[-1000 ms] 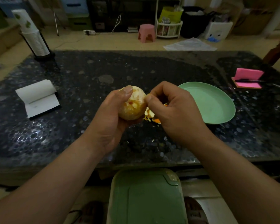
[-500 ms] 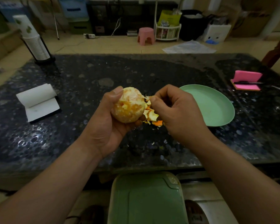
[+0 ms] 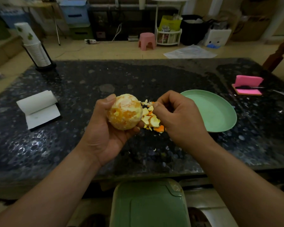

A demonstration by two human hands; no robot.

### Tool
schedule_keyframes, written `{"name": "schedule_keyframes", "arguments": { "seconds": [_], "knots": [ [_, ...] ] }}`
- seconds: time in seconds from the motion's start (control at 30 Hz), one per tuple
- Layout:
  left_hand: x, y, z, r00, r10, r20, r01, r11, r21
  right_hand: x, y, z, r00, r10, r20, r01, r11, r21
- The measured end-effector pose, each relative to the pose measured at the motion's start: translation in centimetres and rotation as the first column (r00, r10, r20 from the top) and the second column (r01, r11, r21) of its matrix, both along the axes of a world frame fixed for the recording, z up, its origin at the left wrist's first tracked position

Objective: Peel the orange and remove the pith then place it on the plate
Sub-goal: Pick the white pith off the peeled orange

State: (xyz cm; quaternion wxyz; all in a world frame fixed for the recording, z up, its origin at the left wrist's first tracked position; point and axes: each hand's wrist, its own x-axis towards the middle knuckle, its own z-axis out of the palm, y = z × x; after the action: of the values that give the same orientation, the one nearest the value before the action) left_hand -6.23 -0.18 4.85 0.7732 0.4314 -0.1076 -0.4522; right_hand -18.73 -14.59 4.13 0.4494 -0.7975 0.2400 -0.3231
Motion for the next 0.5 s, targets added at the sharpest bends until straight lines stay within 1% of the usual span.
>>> {"name": "schedule_keyframes", "arguments": {
  "seconds": [0.2, 0.37, 0.5],
  "knots": [
    [0.30, 0.09, -0.02, 0.999, 0.009, -0.052, -0.009, 1.000, -0.006, -0.08, -0.30, -0.04, 1.000, -0.021, -0.005, 0.021, 1.000, 0.007],
    [0.60, 0.18, -0.28, 0.996, -0.031, -0.079, 0.029, 0.999, -0.024, 0.05, -0.40, -0.18, 0.999, -0.038, -0.015, 0.038, 0.999, 0.001],
    [0.82, 0.39, -0.31, 0.993, -0.054, -0.103, 0.049, 0.997, -0.054, 0.08, -0.79, -0.51, 0.996, -0.071, -0.056, 0.069, 0.997, -0.035]
  ]
}}
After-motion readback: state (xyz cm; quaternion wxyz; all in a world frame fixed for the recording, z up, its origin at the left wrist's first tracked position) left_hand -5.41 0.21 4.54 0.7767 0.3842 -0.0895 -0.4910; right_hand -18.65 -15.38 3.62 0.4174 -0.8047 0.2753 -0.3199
